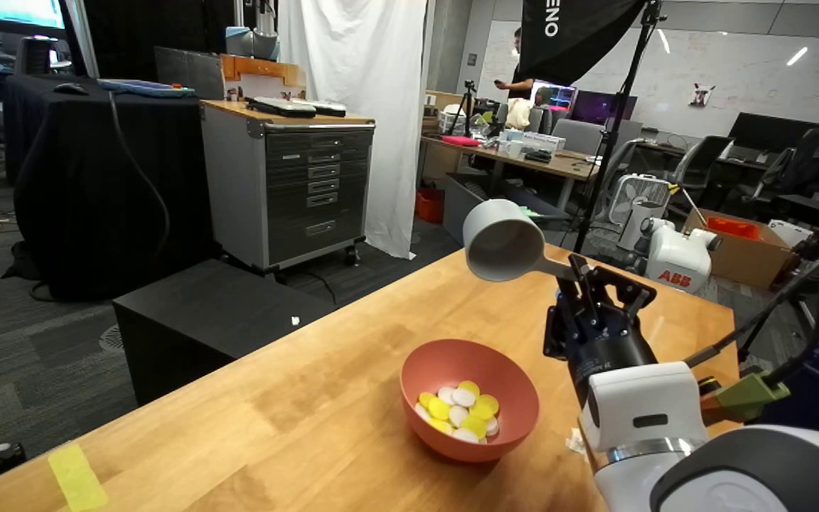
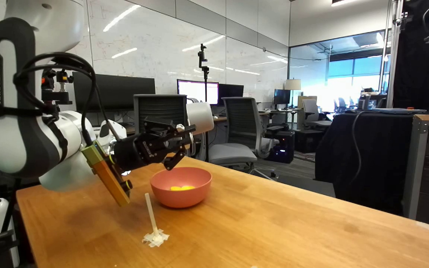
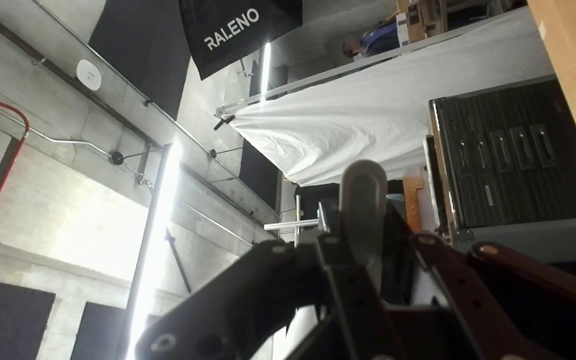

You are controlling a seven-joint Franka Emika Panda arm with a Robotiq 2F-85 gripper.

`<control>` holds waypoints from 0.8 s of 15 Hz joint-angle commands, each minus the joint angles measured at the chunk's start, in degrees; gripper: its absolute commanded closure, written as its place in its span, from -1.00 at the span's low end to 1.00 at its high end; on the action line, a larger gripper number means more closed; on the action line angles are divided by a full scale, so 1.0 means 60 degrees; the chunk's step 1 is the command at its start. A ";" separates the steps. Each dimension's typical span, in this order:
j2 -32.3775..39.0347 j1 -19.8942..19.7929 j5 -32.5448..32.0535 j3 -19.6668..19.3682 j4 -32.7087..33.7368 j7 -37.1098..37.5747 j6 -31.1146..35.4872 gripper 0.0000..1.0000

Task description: Pour the contents of the cup into the bowl

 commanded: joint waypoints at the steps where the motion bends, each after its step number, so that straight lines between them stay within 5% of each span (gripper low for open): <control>1: 0.0048 -0.0032 -0.0312 0.0026 -0.0156 0.0196 -0.0538 0.77; 12: -0.0121 -0.0269 -0.0144 0.0138 -0.0184 0.0245 -0.0224 0.77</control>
